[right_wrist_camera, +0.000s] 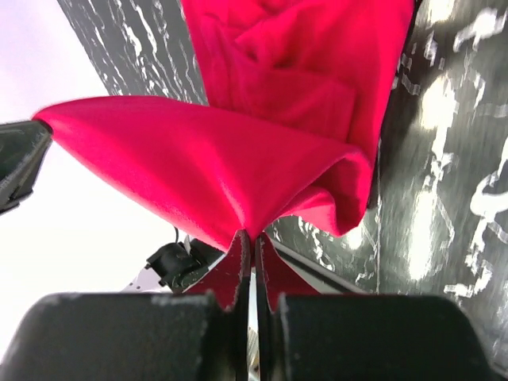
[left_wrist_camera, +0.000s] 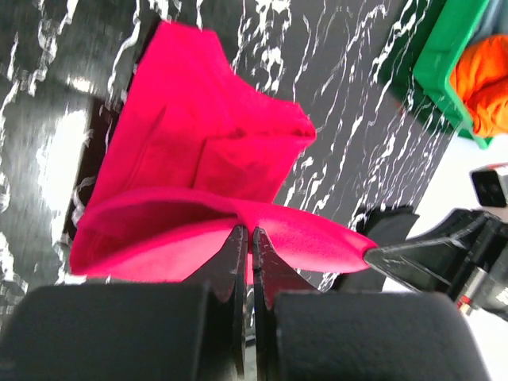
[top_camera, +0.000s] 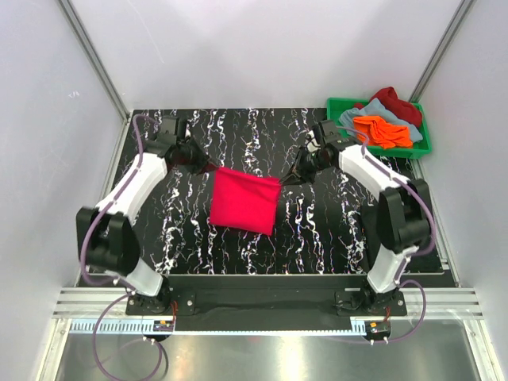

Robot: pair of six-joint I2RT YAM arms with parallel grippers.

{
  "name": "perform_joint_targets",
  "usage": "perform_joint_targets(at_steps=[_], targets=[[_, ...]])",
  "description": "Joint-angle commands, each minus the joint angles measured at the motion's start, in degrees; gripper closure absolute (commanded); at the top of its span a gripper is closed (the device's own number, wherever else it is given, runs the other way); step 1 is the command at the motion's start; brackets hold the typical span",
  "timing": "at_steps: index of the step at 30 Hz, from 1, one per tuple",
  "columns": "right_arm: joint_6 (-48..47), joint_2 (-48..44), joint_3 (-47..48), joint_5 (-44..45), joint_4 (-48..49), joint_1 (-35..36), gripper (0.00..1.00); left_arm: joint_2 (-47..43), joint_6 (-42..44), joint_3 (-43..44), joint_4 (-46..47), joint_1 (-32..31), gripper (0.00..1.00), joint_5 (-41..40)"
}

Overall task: Fold and stack the t-shirts
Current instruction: Fold the tshirt

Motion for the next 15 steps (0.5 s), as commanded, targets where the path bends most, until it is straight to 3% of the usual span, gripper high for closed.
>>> perform_joint_targets(at_steps=[1, 9, 15], targets=[[-4.1, 4.1, 5.2, -7.4, -0.9, -1.6, 1.0, 5.0, 2.8, 5.3, 4.6, 1.7, 1.0, 3.5], [-4.0, 12.4, 10.9, -10.9, -1.0, -4.6, 0.96, 17.1, 3.2, 14.6, 7.0, 2.2, 1.0, 7.6], [-4.0, 18.8, 15.5, -11.0, -1.1, -7.6, 0.91, 26.0, 6.0, 20.1, 7.0, 4.1, 0.94, 8.1]])
